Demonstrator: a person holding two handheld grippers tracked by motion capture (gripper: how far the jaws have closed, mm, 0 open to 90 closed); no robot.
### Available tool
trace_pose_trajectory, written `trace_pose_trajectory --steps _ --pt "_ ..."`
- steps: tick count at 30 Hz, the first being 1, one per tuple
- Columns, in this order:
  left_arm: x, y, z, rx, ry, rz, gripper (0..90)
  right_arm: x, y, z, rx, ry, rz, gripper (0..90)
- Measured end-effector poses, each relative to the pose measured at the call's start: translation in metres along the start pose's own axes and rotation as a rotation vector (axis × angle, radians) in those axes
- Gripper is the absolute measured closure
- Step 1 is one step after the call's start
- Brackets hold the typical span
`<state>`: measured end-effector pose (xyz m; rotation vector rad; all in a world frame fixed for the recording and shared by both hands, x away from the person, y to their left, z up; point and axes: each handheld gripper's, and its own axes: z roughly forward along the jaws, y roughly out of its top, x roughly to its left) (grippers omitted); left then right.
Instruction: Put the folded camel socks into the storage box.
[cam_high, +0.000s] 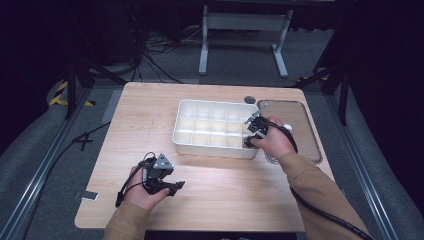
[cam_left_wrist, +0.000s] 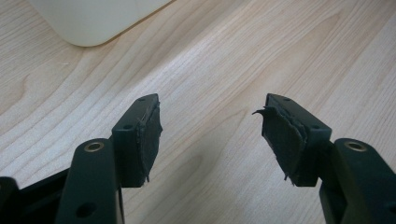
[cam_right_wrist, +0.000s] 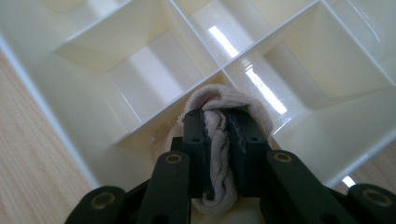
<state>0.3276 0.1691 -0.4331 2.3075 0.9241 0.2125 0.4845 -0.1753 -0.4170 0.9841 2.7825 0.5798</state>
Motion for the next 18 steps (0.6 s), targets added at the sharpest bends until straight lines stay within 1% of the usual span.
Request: trace_pose_trajectory --steps 5,7,10,11,12,13,15,16,18 --pt "0.0 0.0 0.001 -0.001 0.0 -0.004 38.0 -0.003 0.001 0.003 0.011 0.02 0.03 77.9" --pt "0.0 0.0 0.001 0.007 -0.001 0.007 38.0 -0.002 0.002 0.003 0.015 0.017 0.031 77.3" --pt "0.0 0.0 0.001 0.004 -0.002 0.006 37.9 -0.001 0.002 0.003 0.011 0.016 0.024 76.1" --pt "0.0 0.0 0.001 0.0 0.0 -0.002 37.8 -0.002 0.0 0.001 -0.01 0.029 0.043 73.5" --pt "0.0 0.0 0.001 0.0 0.0 -0.002 37.8 -0.002 0.0 0.001 -0.01 0.029 0.043 73.5" --pt "0.0 0.001 0.0 0.005 -0.003 0.004 37.8 -0.002 -0.001 -0.001 -0.023 0.038 0.053 72.2" --pt "0.0 0.001 0.0 0.002 -0.004 0.0 37.6 -0.002 -0.003 -0.004 -0.054 0.053 0.067 66.6" --pt "0.001 0.001 0.0 0.007 -0.005 0.001 37.6 -0.001 -0.004 -0.006 -0.074 0.06 0.084 62.7" --pt "0.001 0.001 0.0 0.007 -0.004 -0.003 37.5 -0.001 -0.007 -0.009 -0.103 0.055 0.078 60.4"
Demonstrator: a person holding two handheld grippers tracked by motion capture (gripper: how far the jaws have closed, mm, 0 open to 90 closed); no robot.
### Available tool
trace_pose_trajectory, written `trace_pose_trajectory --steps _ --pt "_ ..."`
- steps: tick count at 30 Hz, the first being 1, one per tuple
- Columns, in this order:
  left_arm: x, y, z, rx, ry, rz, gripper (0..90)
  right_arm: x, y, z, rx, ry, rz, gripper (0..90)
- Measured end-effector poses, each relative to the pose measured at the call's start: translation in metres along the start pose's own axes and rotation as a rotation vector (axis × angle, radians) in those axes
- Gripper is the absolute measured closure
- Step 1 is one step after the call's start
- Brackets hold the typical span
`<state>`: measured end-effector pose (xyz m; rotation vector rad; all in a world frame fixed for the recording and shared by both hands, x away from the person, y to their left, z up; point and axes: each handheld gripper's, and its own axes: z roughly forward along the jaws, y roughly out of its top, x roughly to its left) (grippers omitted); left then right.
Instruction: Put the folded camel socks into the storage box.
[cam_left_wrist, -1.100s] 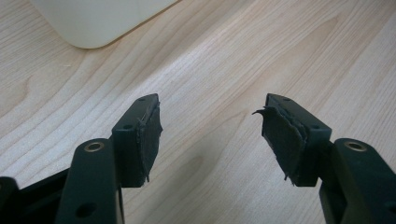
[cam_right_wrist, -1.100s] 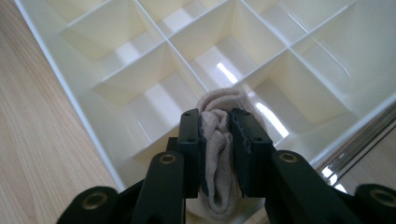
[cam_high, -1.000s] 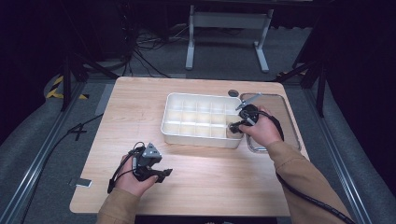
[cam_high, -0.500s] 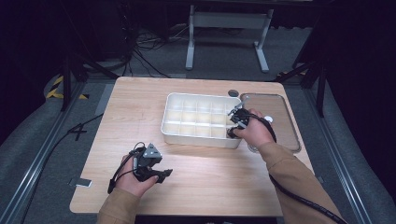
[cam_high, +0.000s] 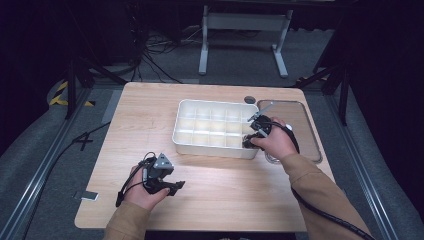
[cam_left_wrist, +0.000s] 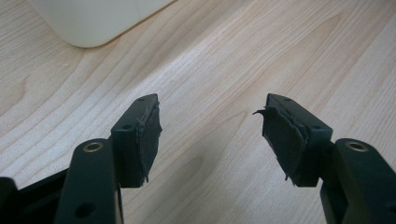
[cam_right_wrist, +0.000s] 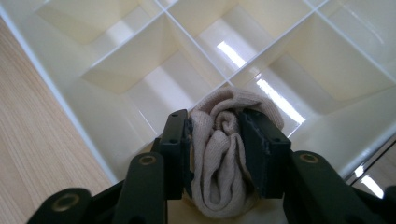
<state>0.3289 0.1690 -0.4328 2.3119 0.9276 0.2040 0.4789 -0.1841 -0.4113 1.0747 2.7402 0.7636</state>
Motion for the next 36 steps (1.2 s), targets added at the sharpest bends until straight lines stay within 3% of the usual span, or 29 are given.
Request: trace_pose_trajectory --steps 2,4,7,11,13,22,27,31,36 --pt "0.0 0.0 0.0 0.0 -0.004 -0.001 37.5 0.0 -0.004 -0.006 -0.04 0.005 0.024 54.9" --pt "0.0 0.0 0.0 -0.002 -0.002 -0.001 37.5 -0.001 -0.005 -0.008 -0.051 0.004 0.02 53.8" --pt "0.0 0.0 0.0 0.0 0.001 0.004 37.5 -0.001 -0.01 -0.023 -0.136 -0.01 0.014 48.5" --pt "0.0 0.0 -0.001 0.0 0.0 0.002 37.4 0.0 -0.013 -0.034 -0.191 0.002 0.023 47.1" --pt "0.0 0.0 0.0 -0.012 -0.002 -0.004 37.3 0.001 -0.018 -0.044 -0.237 0.013 0.017 46.2" --pt "0.0 -0.001 -0.003 -0.038 -0.017 -0.02 36.5 0.012 -0.038 -0.071 -0.35 0.054 -0.033 43.6" --pt "0.0 0.0 -0.004 -0.055 -0.033 -0.017 35.6 0.021 -0.052 -0.085 -0.394 0.072 -0.08 41.8" --pt "0.0 0.001 -0.006 -0.042 -0.043 -0.018 35.6 0.027 -0.062 -0.09 -0.404 0.086 -0.11 41.2" --pt "0.0 0.001 -0.006 -0.053 -0.046 -0.018 35.6 0.031 -0.08 -0.094 -0.431 0.073 -0.143 40.9"
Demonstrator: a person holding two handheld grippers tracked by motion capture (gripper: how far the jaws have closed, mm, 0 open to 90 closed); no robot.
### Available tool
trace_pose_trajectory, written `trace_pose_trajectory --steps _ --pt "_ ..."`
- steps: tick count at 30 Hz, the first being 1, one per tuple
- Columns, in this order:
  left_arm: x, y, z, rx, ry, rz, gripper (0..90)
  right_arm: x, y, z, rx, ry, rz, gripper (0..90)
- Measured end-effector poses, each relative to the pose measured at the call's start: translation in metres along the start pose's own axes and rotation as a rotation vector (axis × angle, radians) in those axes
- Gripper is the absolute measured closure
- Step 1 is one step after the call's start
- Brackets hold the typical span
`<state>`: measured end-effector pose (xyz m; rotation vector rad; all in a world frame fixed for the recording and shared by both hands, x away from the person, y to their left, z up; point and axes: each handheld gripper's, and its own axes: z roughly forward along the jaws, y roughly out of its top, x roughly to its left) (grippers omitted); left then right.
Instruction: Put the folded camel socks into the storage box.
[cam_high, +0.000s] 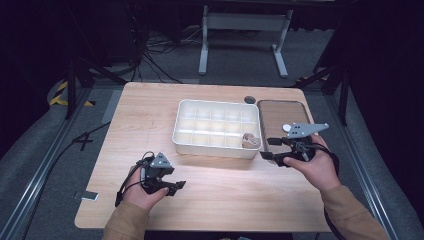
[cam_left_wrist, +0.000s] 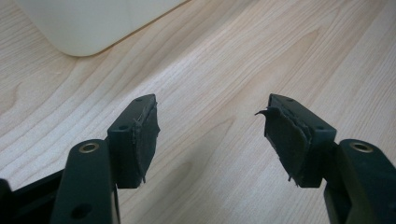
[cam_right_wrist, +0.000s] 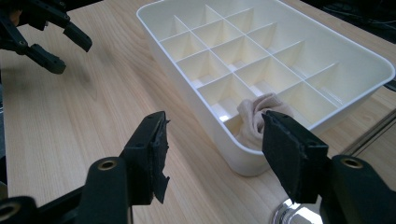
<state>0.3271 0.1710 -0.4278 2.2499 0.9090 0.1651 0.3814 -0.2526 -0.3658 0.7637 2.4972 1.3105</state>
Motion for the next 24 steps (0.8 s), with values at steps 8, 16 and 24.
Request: trace_pose_trajectory --steps 8,16,24 --pt "-0.002 0.002 -0.001 -0.004 -0.008 0.019 35.7 0.018 -0.025 -0.009 -0.006 0.009 0.006 37.9" --pt "-0.003 0.001 0.0 0.014 0.005 0.021 36.0 0.021 -0.047 0.006 0.06 0.026 0.01 37.3" --pt "-0.001 -0.001 0.003 0.045 0.001 0.02 36.0 0.031 -0.067 0.024 0.107 0.066 -0.036 37.3"
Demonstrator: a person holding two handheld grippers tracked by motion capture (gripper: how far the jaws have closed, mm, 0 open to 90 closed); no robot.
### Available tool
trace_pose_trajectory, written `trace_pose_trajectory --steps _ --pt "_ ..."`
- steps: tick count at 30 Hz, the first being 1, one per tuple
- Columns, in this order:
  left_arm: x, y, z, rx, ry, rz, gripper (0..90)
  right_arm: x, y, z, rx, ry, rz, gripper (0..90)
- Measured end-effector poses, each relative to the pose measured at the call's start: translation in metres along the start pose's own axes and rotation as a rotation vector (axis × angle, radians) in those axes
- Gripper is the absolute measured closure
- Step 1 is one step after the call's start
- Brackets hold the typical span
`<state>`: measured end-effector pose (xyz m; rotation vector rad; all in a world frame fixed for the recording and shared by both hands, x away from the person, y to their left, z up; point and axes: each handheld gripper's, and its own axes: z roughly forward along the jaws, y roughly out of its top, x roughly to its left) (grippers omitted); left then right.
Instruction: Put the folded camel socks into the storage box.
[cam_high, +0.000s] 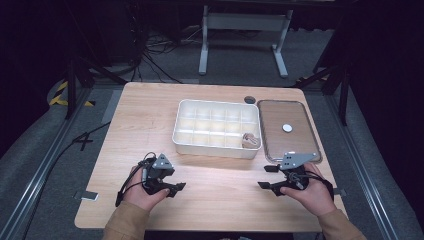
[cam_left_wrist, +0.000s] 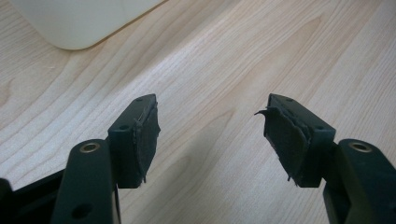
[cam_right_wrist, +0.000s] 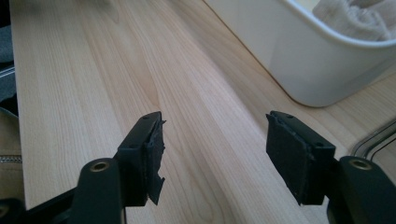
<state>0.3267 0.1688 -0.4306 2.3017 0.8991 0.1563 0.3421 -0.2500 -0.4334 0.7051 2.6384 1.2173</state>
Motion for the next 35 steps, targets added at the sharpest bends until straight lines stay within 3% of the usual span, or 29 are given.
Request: trace_pose_trajectory --steps 4,13,16,19,27,35 --pt "0.001 -0.001 0.004 0.014 -0.012 0.009 36.0 0.0 -0.01 0.006 -0.013 0.003 0.009 37.3" --pt "0.0 -0.002 0.013 0.08 -0.042 0.031 34.7 0.008 -0.031 0.025 0.015 0.003 -0.001 37.1" --pt "-0.001 -0.002 0.015 0.088 -0.046 0.039 34.6 0.013 -0.033 0.031 0.03 0.016 -0.029 37.0" --pt "-0.003 -0.002 0.016 0.084 -0.045 0.045 34.0 0.019 -0.034 0.037 0.013 0.024 -0.047 36.7" --pt "-0.003 -0.003 0.018 0.086 -0.048 0.048 33.7 0.027 -0.034 0.043 -0.02 0.002 -0.114 35.6" --pt "-0.002 -0.003 0.02 0.107 -0.046 0.047 30.7 0.025 -0.033 0.044 -0.012 0.002 -0.09 32.6"
